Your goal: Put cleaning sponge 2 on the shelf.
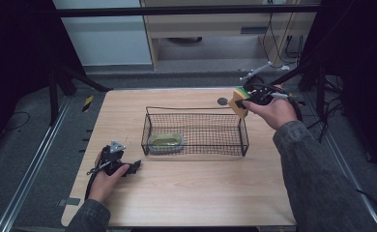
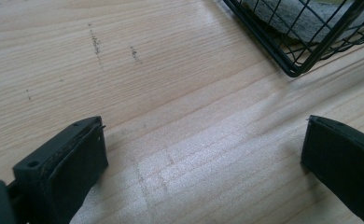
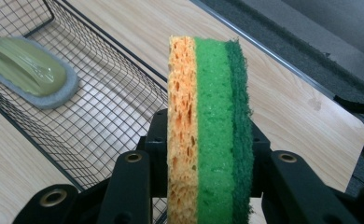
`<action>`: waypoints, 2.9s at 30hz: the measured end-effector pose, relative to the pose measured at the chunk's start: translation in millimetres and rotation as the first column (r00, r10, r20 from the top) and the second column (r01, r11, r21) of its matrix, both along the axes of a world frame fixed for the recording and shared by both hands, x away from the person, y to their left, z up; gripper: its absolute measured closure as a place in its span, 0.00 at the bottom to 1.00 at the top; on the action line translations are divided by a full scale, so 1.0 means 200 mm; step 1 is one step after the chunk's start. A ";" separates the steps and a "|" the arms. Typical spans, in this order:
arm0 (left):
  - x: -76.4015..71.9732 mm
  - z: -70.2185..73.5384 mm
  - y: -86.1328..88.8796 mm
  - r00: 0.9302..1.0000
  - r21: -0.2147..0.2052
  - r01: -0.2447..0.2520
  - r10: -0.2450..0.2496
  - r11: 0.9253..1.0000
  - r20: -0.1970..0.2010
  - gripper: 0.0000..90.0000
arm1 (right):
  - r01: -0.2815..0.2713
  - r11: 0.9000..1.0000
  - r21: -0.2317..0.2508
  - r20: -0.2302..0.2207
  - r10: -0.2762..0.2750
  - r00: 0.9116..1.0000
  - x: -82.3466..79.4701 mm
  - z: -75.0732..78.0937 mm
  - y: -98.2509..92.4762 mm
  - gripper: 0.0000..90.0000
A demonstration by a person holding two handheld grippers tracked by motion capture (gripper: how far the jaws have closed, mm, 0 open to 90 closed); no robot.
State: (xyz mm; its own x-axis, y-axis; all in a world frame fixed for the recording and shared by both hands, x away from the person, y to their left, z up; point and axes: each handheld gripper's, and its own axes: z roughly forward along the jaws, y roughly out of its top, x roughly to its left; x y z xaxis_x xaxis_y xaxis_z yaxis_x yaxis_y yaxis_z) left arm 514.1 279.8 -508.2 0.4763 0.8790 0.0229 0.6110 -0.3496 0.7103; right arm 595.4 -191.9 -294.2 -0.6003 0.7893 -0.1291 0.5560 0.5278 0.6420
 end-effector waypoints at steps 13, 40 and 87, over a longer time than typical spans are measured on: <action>0.00 0.00 0.00 1.000 -0.002 0.001 -0.001 1.000 0.001 0.00 | -0.024 0.999 -0.023 -0.006 0.024 1.000 0.05 -0.08 0.03 0.72; 0.00 0.00 0.00 1.000 -0.002 0.004 -0.004 1.000 -0.002 0.00 | -0.053 0.997 -0.047 -0.079 0.049 0.996 0.12 -0.40 0.04 0.72; 0.00 0.00 0.00 1.000 -0.005 0.005 -0.005 1.000 -0.001 0.00 | -0.033 0.991 -0.131 -0.131 0.016 0.991 0.20 -0.64 0.07 0.71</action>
